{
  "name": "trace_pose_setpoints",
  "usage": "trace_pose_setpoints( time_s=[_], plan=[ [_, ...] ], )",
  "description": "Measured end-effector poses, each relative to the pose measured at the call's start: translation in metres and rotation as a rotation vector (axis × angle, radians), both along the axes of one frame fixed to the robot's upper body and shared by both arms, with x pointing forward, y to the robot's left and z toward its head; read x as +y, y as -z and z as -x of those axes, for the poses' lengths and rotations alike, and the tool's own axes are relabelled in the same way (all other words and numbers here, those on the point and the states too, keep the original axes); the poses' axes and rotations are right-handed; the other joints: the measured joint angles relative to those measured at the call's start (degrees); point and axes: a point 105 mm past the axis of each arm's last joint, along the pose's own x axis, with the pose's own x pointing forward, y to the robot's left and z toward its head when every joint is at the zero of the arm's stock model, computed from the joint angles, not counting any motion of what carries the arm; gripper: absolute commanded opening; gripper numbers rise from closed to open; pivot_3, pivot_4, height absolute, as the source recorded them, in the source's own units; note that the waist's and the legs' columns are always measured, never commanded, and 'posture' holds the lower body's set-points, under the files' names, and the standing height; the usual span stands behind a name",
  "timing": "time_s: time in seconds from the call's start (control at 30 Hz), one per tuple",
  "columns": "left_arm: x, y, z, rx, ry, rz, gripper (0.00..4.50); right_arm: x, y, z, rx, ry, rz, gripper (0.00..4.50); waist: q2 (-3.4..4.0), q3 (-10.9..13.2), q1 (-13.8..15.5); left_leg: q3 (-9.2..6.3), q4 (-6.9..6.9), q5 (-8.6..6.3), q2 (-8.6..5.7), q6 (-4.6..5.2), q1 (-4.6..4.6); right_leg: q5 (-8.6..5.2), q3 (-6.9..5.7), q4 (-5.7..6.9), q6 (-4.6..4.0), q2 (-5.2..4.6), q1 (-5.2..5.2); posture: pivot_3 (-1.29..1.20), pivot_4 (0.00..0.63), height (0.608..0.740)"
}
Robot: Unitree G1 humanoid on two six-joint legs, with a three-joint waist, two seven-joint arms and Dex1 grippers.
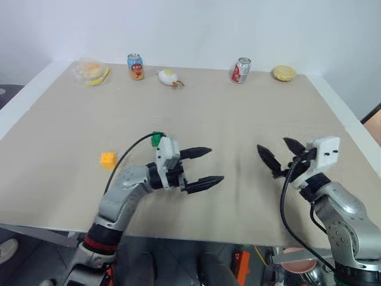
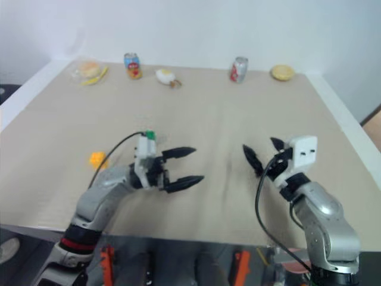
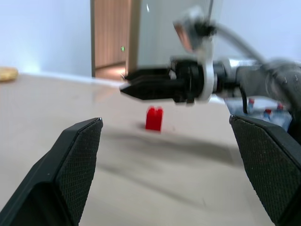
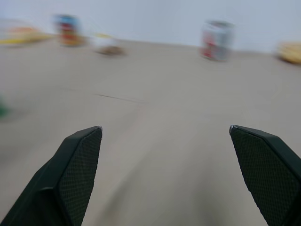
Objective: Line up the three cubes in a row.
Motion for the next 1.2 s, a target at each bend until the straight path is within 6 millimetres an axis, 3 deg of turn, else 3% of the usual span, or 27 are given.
trace_pose_setpoints(
  time_s=[0.13,0.5,0.67,0.7,0.97,1.13,1.2],
  plan=[
    [-0.014,0.005,-0.004,0.007,0.034,-0.004,4.48,-0.030,0.019,0.004,0.074,0.145,0.005,4.50,0.14,-0.02,-0.16,0.02,0.01,0.00,0.00,0.02,0.05,0.05,0.05,0.00,-0.03,0.02,0.00,0.00,0.150,0.733],
    [-0.036,0.000,-0.007,-0.039,0.065,0.018,4.48,-0.037,0.041,0.006,0.160,0.165,-0.025,4.50,0.25,-0.07,-0.26,0.03,0.08,0.06,-0.07,0.10,0.11,0.12,0.21,0.00,-0.05,0.04,0.04,0.00,0.150,0.733],
    [-0.040,-0.003,-0.007,-0.047,0.059,0.033,4.48,-0.051,0.065,0.004,0.232,0.210,-0.029,4.50,0.29,-0.07,-0.27,0.03,0.04,0.05,-0.08,0.10,0.11,0.10,0.22,0.00,-0.02,0.05,0.02,0.00,0.150,0.733],
    [-0.040,-0.003,-0.007,-0.049,0.058,0.034,4.50,-0.052,0.067,0.003,0.236,0.211,-0.031,3.97,0.30,-0.07,-0.29,0.02,0.03,0.05,-0.08,0.10,0.11,0.10,0.23,0.00,-0.02,0.06,0.01,0.00,0.150,0.733],
    [-0.041,-0.002,-0.011,-0.053,0.049,0.021,4.50,-0.048,0.067,-0.005,0.218,0.182,-0.041,1.34,0.34,-0.07,-0.28,0.02,0.04,0.05,-0.09,0.10,0.10,0.09,0.26,0.00,-0.01,0.08,0.01,0.00,0.150,0.733],
    [-0.040,-0.001,-0.011,-0.053,0.050,0.012,4.50,-0.039,0.064,-0.007,0.205,0.108,-0.063,1.28,0.35,-0.06,-0.29,0.01,0.03,0.05,-0.08,0.10,0.11,0.09,0.25,0.00,-0.01,0.09,0.00,0.00,0.150,0.733],
    [-0.032,0.004,-0.010,-0.058,0.069,-0.023,4.50,-0.020,0.049,-0.008,0.180,-0.050,-0.032,1.28,0.48,-0.05,-0.46,0.05,0.00,0.05,-0.08,0.10,0.13,0.10,0.31,0.00,-0.01,0.10,-0.03,0.00,0.150,0.733]
  ],
)
